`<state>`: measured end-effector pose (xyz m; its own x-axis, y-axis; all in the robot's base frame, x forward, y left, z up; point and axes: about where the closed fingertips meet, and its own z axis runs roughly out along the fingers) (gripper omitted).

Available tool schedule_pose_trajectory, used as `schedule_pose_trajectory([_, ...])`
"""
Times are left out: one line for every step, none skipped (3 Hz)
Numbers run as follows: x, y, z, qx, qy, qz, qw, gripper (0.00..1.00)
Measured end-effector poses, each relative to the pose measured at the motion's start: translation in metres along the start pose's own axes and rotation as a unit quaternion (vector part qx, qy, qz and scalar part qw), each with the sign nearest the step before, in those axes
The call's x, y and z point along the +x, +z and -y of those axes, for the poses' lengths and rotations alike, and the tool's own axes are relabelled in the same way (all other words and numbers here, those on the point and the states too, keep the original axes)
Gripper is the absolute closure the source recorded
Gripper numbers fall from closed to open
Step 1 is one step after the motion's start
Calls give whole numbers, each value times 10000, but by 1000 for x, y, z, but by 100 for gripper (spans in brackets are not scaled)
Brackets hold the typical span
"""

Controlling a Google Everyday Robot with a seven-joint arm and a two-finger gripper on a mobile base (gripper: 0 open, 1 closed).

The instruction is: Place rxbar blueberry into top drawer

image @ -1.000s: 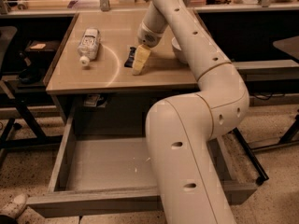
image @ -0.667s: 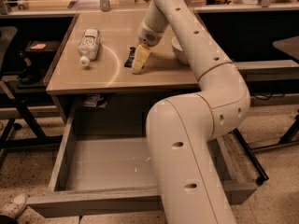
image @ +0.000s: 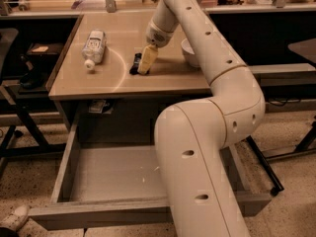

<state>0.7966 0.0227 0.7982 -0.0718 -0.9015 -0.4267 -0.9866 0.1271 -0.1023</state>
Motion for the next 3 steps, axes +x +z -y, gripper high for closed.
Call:
schedule_pose_trajectory([0,0,0,0,0,0,10000,100])
schedule_pose_trajectory([-4,-8,1,0,0,0,10000,100])
schedule_pose_trajectory([-8,-16,1,1,0,0,10000,100])
